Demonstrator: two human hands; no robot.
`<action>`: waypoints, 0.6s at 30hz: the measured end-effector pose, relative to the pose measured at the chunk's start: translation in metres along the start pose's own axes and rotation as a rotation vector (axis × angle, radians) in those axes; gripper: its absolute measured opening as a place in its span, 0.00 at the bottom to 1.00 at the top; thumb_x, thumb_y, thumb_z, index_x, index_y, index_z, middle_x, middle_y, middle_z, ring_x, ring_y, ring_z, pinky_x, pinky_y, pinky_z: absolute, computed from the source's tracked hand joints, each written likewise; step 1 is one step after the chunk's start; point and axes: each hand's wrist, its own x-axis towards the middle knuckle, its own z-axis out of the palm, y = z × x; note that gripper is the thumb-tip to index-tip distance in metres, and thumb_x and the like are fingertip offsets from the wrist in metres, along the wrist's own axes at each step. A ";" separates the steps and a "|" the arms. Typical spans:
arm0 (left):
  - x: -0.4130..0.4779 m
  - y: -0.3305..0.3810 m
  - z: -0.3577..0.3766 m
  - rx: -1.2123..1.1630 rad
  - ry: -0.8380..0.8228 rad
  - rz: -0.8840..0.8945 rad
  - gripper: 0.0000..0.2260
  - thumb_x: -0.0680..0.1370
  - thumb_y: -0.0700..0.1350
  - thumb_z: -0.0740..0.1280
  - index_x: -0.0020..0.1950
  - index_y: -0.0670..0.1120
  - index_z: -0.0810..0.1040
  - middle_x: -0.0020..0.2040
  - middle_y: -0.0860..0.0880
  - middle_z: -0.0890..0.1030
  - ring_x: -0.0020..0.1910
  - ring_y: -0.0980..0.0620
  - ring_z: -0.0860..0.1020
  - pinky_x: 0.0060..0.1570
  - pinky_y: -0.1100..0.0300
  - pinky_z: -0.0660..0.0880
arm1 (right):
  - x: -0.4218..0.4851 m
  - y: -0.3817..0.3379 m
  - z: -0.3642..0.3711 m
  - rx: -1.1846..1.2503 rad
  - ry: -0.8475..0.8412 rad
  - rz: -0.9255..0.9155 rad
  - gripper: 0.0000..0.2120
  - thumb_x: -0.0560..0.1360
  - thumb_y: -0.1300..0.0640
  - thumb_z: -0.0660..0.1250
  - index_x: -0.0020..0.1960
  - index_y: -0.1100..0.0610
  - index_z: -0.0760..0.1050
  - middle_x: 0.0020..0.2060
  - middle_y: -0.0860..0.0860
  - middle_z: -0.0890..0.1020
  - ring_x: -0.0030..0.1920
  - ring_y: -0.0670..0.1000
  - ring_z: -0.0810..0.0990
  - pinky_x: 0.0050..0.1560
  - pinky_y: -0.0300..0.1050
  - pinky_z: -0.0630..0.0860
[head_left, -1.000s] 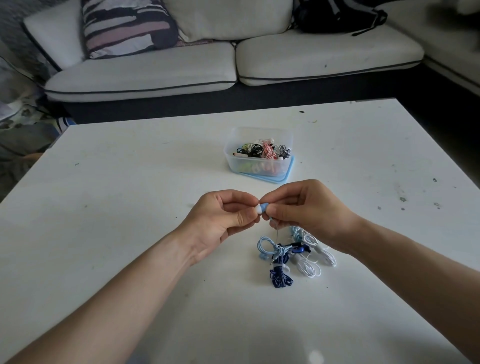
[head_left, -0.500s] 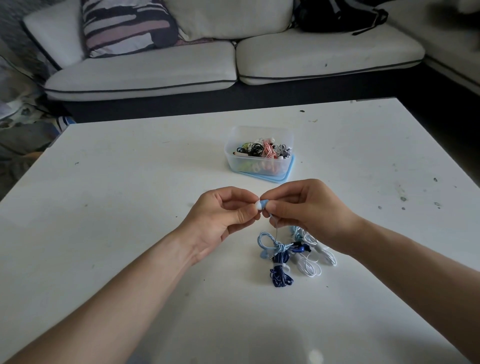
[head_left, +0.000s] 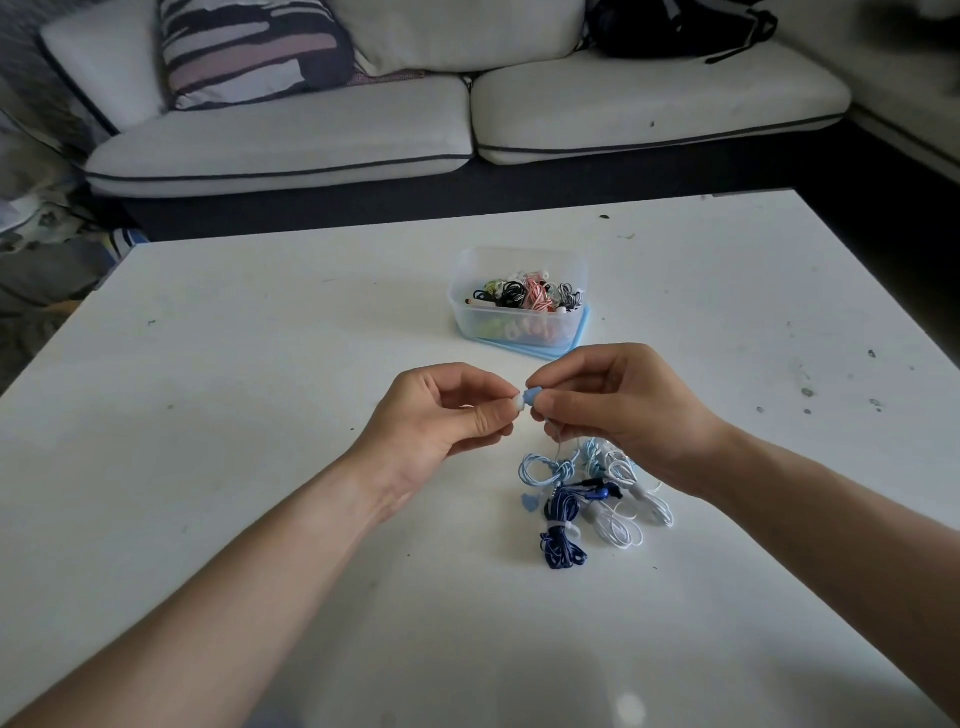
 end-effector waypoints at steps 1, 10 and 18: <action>0.000 0.000 0.000 -0.007 0.000 -0.002 0.07 0.64 0.42 0.76 0.41 0.45 0.84 0.38 0.44 0.84 0.37 0.49 0.83 0.36 0.64 0.77 | 0.000 -0.001 0.000 -0.002 0.003 -0.001 0.06 0.72 0.66 0.74 0.48 0.64 0.83 0.38 0.60 0.84 0.36 0.53 0.81 0.41 0.43 0.80; 0.000 0.000 -0.001 -0.124 -0.020 -0.049 0.06 0.72 0.34 0.70 0.48 0.40 0.82 0.41 0.43 0.85 0.38 0.51 0.84 0.36 0.65 0.78 | -0.001 -0.002 0.001 -0.021 0.024 -0.018 0.08 0.70 0.62 0.75 0.48 0.63 0.82 0.40 0.59 0.86 0.38 0.53 0.84 0.46 0.48 0.82; 0.001 0.000 -0.001 -0.188 -0.012 -0.054 0.06 0.74 0.32 0.68 0.48 0.40 0.82 0.40 0.44 0.85 0.38 0.51 0.84 0.36 0.65 0.78 | -0.001 -0.002 0.000 0.016 0.022 -0.021 0.12 0.67 0.58 0.75 0.49 0.62 0.82 0.40 0.58 0.86 0.39 0.53 0.84 0.47 0.49 0.83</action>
